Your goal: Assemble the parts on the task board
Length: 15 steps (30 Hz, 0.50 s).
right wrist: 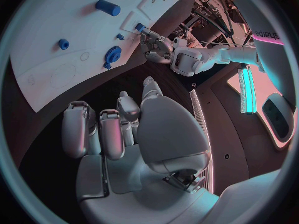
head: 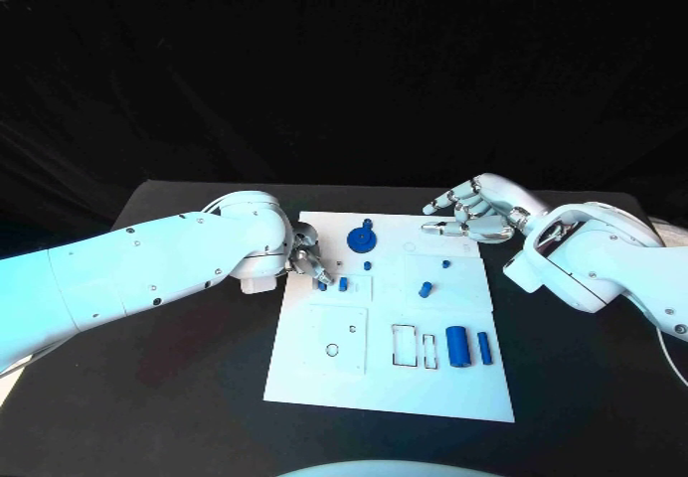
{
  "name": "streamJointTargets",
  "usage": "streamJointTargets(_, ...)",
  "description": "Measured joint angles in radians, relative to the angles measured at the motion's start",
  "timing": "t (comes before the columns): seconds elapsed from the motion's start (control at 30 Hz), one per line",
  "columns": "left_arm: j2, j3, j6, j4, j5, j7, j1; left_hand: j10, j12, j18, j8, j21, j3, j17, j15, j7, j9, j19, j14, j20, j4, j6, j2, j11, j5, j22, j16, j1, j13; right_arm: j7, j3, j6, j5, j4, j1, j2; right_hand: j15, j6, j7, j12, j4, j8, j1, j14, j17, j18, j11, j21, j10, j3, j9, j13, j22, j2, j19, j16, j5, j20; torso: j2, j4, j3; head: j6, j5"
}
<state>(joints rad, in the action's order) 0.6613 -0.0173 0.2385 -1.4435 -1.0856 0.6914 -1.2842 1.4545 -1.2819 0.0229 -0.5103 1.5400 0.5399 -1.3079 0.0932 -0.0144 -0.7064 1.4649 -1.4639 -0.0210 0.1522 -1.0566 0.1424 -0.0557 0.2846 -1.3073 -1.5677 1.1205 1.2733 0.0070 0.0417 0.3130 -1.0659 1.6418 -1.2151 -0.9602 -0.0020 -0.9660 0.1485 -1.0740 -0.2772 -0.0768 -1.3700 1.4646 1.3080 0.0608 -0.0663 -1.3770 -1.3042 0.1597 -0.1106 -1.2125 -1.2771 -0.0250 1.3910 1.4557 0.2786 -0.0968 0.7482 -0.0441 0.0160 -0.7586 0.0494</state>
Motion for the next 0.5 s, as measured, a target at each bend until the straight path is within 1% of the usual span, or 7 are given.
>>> streamJointTargets(0.13, -0.001, 0.0, 0.002, 0.002, 0.0, 0.002, 0.0, 0.0, -0.007, 0.0, 0.0, 0.0, -0.019, 0.0, 0.0, 0.004, 0.0, 0.0, 0.0, 0.0, 0.014, -0.007, 0.0, 0.0, 0.0, 0.0, 0.0, -0.027, 0.006, 0.0, 0.0, 0.0, 0.0, 0.0, 0.0, 0.0, 0.0, 0.0, 0.0, 0.0, 0.0, 0.0, 0.0, 0.0, 0.0, 0.0, 0.0, 0.0, 0.0, 0.0, 0.0, 0.0, 0.002, 0.0, 0.0, -0.001, 0.0, 0.0, 0.0, -0.0001, -0.0001, -0.001, -0.001)
streamJointTargets(0.27, -0.002, -0.001, 0.003, 0.003, 0.0, 0.003, 0.001, 0.0, -0.007, 0.0, 0.0, 0.003, -0.051, 0.0, 0.0, 0.011, 0.0, 0.0, 0.0, 0.0, 0.031, -0.014, 0.007, 0.0, 0.001, 0.0, 0.0, -0.058, 0.01, 0.0, 0.0, 0.0, 0.0, 0.0, 0.0, 0.0, 0.0, 0.0, 0.0, 0.0, 0.0, 0.0, 0.0, 0.0, 0.0, 0.0, 0.0, 0.0, 0.0, 0.0, 0.0, 0.001, 0.003, 0.0, 0.0, -0.001, 0.004, 0.0, 0.0, -0.0004, -0.0007, -0.001, -0.001)
streamJointTargets(0.33, -0.002, -0.001, 0.003, 0.004, 0.0, 0.003, 0.001, 0.0, -0.007, 0.0, 0.0, 0.005, -0.069, 0.0, 0.0, 0.011, 0.0, 0.0, 0.0, 0.0, 0.041, -0.014, 0.013, 0.0, 0.002, 0.0, 0.0, -0.068, 0.012, 0.0, 0.0, 0.0, 0.0, 0.0, 0.0, 0.0, 0.0, 0.0, 0.0, 0.0, 0.0, 0.0, 0.0, 0.0, 0.0, 0.0, 0.0, 0.0, 0.0, 0.0, 0.0, 0.001, 0.003, 0.0, 0.0, -0.001, 0.004, 0.0, 0.0, -0.0004, -0.0008, -0.001, -0.001)
streamJointTargets(0.37, -0.002, -0.001, 0.003, 0.004, 0.0, 0.003, 0.001, 0.0, -0.007, 0.0, 0.004, 0.005, -0.079, 0.0, 0.0, 0.011, 0.0, 0.003, 0.0, 0.003, 0.045, -0.014, 0.013, 0.0, 0.002, 0.0, 0.0, -0.071, 0.012, 0.0, 0.0, 0.0, 0.0, 0.0, 0.0, 0.0, 0.0, 0.0, 0.0, 0.0, 0.0, 0.0, 0.0, 0.0, 0.0, 0.0, 0.0, 0.0, 0.0, 0.0, 0.0, 0.001, 0.003, 0.0, 0.0, -0.001, 0.004, 0.0, 0.0, -0.0004, -0.0008, -0.001, -0.001)
streamJointTargets(0.5, -0.001, -0.001, 0.003, 0.004, 0.0, 0.004, 0.001, 0.0, -0.012, 0.0, 0.004, 0.005, -0.115, 0.0, 0.0, 0.009, 0.0, 0.004, 0.0, 0.004, 0.067, -0.016, 0.014, 0.0, 0.002, 0.0, 0.0, -0.095, 0.015, 0.0, 0.0, 0.0, 0.0, 0.0, 0.0, 0.0, 0.0, 0.0, 0.0, 0.0, 0.0, 0.0, 0.0, 0.0, 0.0, 0.0, 0.0, 0.0, 0.0, 0.0, 0.0, 0.001, 0.003, 0.0, 0.0, -0.001, 0.004, 0.0, 0.0, -0.0004, -0.001, 0.0, -0.001)
